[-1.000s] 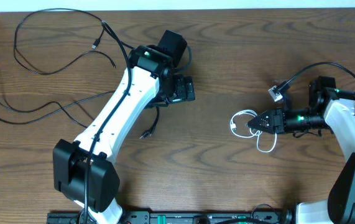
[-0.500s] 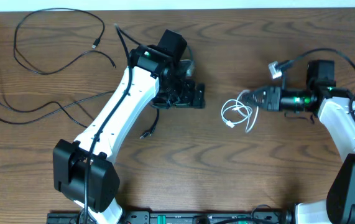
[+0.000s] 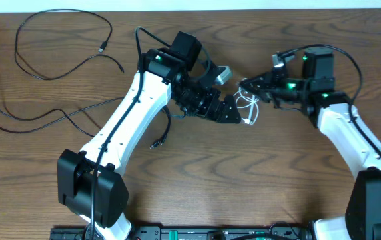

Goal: Untangle cables

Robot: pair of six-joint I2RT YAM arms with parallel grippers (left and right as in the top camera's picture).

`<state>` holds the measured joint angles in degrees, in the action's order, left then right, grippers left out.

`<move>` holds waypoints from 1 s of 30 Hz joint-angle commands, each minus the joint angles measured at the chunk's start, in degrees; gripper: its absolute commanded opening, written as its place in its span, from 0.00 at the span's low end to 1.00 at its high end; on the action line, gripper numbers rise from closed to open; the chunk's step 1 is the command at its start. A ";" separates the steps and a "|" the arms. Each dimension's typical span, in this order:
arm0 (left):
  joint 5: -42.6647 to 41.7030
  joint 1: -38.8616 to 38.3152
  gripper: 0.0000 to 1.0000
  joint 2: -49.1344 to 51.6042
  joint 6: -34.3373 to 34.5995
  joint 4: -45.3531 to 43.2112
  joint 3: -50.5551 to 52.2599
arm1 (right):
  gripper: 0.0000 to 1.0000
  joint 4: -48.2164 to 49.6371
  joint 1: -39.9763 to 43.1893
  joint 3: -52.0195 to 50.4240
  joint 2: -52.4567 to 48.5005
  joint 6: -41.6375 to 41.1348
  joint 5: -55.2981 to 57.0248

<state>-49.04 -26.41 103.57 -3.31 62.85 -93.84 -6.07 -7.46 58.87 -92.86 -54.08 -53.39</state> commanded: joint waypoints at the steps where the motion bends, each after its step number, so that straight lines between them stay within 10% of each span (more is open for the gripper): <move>1: -1.64 -0.39 0.98 0.52 -1.57 -2.51 -0.35 | 0.02 3.61 -3.50 0.66 0.39 -10.91 2.97; 9: 6.60 -0.39 0.98 0.52 2.10 -6.62 -0.35 | 0.01 8.02 -5.07 0.66 0.39 -22.05 2.60; 16: 6.67 -0.79 0.54 0.52 5.84 -9.90 -0.35 | 0.02 8.00 -5.40 0.66 0.39 -23.71 0.72; 30: 6.73 -3.58 0.47 0.55 5.99 -11.39 -0.35 | 0.02 8.07 -6.56 0.66 0.39 -25.18 0.74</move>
<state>-42.89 -29.30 103.57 2.13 52.03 -93.84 1.80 -13.30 58.87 -92.86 -78.59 -51.86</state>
